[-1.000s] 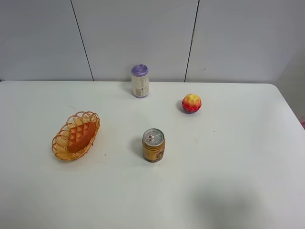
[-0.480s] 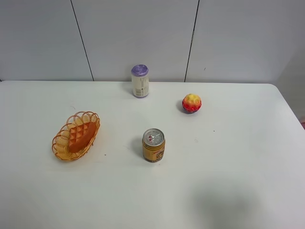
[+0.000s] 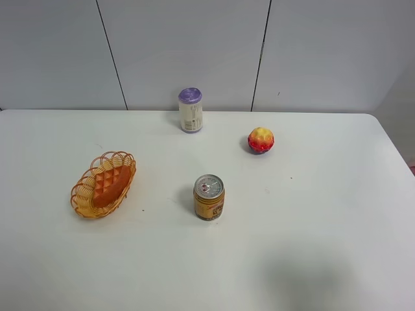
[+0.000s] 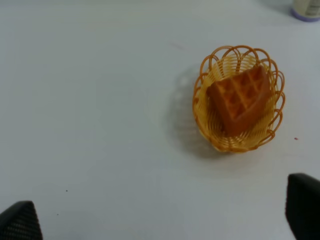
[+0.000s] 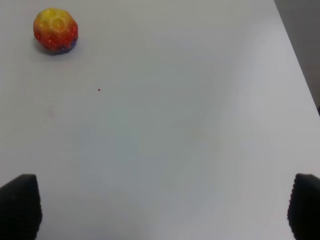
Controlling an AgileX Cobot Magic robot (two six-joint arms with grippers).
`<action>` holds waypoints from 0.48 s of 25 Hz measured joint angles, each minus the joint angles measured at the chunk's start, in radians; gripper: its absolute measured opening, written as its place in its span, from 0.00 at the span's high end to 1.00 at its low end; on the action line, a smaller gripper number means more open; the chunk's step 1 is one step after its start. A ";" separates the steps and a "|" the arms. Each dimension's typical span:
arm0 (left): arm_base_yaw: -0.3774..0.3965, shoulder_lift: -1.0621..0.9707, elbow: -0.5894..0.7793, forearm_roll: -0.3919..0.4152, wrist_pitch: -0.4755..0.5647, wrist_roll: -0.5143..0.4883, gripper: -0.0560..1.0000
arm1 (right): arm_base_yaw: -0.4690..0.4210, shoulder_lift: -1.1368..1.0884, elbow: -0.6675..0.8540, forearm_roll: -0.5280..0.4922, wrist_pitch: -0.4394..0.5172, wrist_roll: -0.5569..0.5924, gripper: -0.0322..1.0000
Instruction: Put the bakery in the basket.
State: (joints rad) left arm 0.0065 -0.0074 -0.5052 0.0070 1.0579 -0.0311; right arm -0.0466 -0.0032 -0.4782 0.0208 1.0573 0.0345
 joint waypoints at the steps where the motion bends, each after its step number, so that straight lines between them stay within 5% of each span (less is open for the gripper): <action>1: 0.000 0.000 0.000 0.000 -0.002 0.000 0.01 | 0.000 0.000 0.000 0.000 0.000 0.000 0.01; 12: 0.000 0.000 0.000 -0.007 -0.003 0.002 0.01 | 0.000 0.000 0.000 0.000 0.000 0.000 0.01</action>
State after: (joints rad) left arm 0.0065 -0.0074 -0.5052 0.0000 1.0546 -0.0287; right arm -0.0466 -0.0032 -0.4782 0.0208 1.0573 0.0345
